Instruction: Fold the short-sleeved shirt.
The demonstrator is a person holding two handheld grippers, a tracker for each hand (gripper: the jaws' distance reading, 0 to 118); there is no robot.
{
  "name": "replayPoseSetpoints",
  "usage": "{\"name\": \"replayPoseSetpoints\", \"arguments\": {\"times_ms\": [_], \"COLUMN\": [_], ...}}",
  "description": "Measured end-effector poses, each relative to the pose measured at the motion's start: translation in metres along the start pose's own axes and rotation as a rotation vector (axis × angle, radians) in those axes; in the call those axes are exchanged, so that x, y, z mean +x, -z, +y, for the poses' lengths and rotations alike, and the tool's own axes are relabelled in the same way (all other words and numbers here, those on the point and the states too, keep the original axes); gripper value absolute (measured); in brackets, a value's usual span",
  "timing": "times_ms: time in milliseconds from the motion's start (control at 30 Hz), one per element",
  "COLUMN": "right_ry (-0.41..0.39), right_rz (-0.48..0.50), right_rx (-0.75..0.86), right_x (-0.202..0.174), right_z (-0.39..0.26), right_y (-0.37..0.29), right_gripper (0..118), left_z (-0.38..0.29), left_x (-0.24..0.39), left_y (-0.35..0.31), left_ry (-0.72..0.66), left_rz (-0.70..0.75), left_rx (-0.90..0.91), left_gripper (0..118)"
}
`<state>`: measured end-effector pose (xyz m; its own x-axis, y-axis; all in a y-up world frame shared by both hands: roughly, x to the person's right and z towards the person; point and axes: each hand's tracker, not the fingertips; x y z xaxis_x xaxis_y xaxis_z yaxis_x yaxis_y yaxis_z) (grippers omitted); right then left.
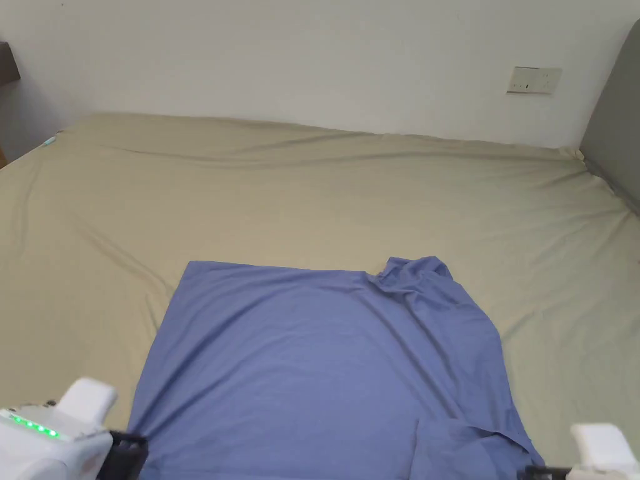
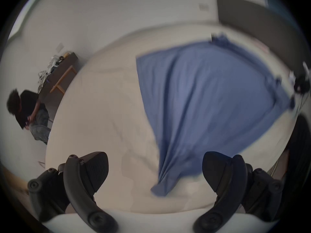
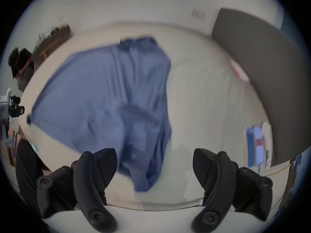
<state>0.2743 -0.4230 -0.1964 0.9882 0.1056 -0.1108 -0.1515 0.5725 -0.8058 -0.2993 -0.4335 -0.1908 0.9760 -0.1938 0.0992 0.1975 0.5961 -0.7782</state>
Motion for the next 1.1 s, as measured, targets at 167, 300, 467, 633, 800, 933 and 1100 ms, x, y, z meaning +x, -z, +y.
{"name": "replayPoseSetpoints", "arguments": {"times_ms": [167, 300, 467, 633, 800, 933, 1100], "right_ry": [0.015, 0.003, -0.074, -0.166, -0.145, -0.15, -0.148], "right_rz": [-0.01, -0.09, -0.1, -0.135, -0.082, -0.104, -0.088], "right_rx": [0.389, 0.634, 0.791, 0.809, 0.809, 0.814, 0.776], "right_x": [-0.028, -0.07, -0.116, -0.152, -0.153, -0.148, -0.143], "right_z": [0.075, 0.111, 0.119, 0.12, 0.119, 0.119, 0.115], "right_y": [-0.09, -0.146, -0.176, -0.173, -0.172, -0.173, -0.167], "right_gripper": [98, 98, 48, 1, 1, 1, 1], "left_z": [0.067, 0.104, 0.118, 0.12, 0.12, 0.12, 0.111], "left_x": [0.01, 0.037, 0.077, 0.103, 0.11, 0.101, 0.084], "left_y": [-0.08, -0.138, -0.174, -0.177, -0.182, -0.187, -0.17], "left_ry": [-0.17, -0.217, -0.242, -0.147, -0.128, -0.129, -0.107], "left_rz": [-0.065, 0.023, 0.085, 0.134, 0.183, 0.176, 0.12], "left_rx": [0.439, 0.696, 0.791, 0.838, 0.857, 0.851, 0.749], "left_gripper": [112, 112, 86, 9, 0, 0, 0]}}
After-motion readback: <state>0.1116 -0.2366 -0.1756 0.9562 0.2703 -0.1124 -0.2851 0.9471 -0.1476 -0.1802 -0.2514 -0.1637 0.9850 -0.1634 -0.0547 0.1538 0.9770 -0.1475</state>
